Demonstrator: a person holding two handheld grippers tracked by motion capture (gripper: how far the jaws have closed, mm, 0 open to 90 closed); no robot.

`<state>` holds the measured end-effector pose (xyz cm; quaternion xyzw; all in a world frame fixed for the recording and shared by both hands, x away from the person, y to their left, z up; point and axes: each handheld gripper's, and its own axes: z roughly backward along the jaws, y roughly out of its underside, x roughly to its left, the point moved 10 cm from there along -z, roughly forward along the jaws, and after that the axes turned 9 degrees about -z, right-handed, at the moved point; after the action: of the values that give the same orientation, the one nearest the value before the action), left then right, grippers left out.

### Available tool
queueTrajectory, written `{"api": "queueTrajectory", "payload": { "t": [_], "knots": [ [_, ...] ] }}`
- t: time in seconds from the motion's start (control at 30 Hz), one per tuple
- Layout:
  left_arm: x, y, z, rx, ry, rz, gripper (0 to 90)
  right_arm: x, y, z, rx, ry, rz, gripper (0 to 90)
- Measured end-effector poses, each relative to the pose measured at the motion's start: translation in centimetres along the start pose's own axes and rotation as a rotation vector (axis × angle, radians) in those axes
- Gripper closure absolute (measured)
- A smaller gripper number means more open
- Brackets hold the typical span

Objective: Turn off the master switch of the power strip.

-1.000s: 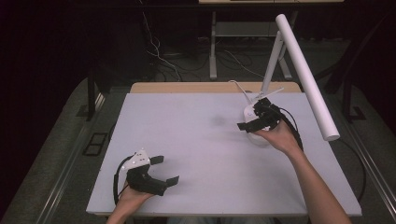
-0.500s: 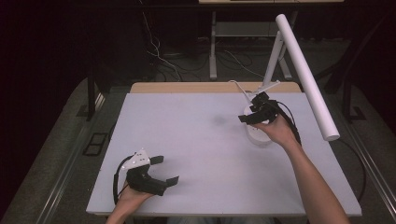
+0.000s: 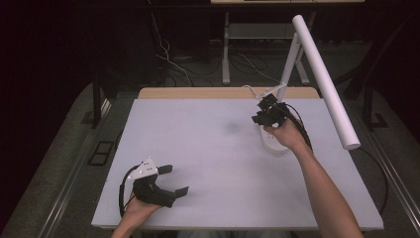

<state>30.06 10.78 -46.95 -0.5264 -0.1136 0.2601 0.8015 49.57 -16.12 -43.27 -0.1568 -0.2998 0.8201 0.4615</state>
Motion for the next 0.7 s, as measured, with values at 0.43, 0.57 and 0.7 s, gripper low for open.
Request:
{"api": "queueTrajectory", "payload": {
  "t": [0.43, 0.57, 0.7],
  "knots": [
    [0.2, 0.0, 0.1, 0.002, -0.012, -0.010, 0.0, -1.8, -1.1, -1.9, 0.034, 0.055, -0.023, 89.0],
    [0.2, 0.0, 0.1, 0.004, -0.011, -0.012, 0.0, -2.5, -1.1, -2.4, 0.040, 0.068, -0.037, 89.0],
    [0.2, 0.0, 0.1, 0.003, -0.011, -0.012, 0.0, -3.3, -0.8, -3.0, 0.052, 0.087, -0.048, 89.0]
  ]
}}
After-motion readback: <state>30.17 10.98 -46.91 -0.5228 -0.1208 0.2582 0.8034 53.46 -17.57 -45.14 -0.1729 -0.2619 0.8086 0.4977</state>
